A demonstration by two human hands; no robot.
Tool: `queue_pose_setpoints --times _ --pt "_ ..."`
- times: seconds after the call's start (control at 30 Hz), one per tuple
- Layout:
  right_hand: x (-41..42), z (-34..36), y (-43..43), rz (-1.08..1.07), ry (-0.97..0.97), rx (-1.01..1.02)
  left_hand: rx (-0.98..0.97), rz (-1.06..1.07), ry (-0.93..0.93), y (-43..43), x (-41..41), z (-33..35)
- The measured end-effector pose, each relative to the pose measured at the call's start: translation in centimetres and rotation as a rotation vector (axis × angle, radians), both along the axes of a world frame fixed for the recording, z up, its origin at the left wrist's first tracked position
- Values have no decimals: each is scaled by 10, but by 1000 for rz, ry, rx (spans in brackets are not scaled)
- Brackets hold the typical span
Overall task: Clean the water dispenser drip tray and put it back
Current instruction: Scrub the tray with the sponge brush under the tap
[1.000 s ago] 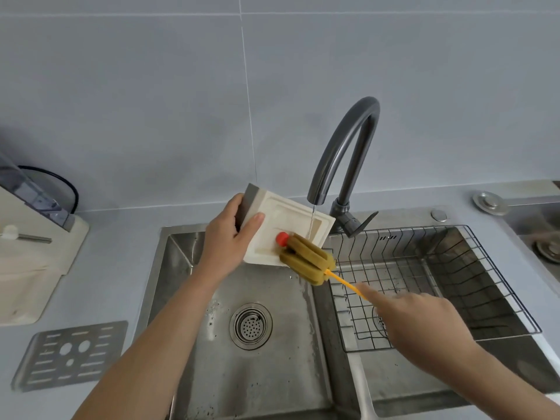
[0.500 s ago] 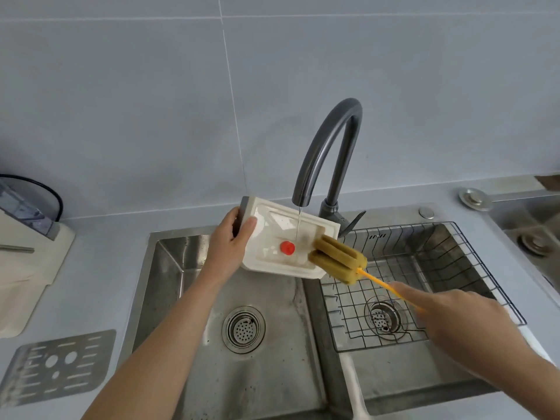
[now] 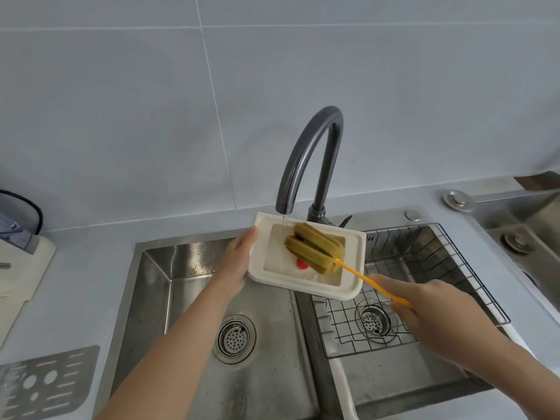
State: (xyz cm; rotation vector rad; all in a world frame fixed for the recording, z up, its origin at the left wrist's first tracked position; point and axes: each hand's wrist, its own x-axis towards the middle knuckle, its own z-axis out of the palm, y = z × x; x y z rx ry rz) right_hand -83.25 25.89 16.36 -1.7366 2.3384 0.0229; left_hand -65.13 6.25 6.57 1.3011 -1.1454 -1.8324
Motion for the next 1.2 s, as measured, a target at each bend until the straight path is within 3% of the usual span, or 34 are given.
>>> queue_pose_setpoints --times 0.23,0.37,0.67,0.83,0.97,1.2 --pt "7 -15 -4 28 199 57 123 -81 74 14 -7 -12" --pt "13 -15 -9 61 179 80 134 -140 136 17 -17 -9" --pt "20 -7 -8 200 154 134 1 -41 118 7 -19 0" --pt "22 -12 -7 286 288 28 -90 36 102 5 -13 5" --pt "10 -17 -1 372 282 -89 -139 78 79 2 -6 9" --pt "-6 -2 -2 325 281 -53 -170 72 -19 -8 12 9"
